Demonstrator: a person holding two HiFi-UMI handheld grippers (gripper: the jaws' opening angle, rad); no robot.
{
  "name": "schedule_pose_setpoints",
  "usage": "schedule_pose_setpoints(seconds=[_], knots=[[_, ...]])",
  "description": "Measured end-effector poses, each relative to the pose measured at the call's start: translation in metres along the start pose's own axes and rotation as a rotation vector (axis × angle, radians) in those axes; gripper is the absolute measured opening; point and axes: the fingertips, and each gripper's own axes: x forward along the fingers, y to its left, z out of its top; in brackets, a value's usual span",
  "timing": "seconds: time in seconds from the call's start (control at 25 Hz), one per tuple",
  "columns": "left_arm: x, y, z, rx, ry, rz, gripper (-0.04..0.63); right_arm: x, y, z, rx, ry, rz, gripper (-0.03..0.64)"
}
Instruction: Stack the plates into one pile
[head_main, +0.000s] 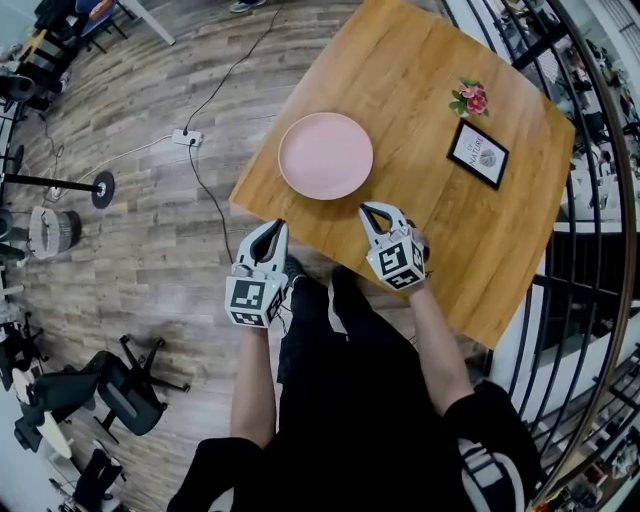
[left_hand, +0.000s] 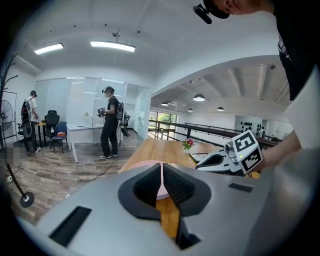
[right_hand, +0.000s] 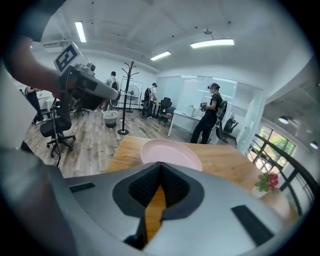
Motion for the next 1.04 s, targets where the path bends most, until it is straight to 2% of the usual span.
schedule_pose_setpoints(seconds=[0.28, 1.04], knots=[[0.006, -0.008, 0.004, 0.016, 0.0, -0.03, 0.031, -0.008, -0.013, -0.005, 0.024, -0.001, -0.038, 0.008], [0.006, -0.017, 0.007, 0.027, 0.008, -0.057, 0.031, -0.019, -0.014, -0.011, 0.062, -0.011, -0.057, 0.008]])
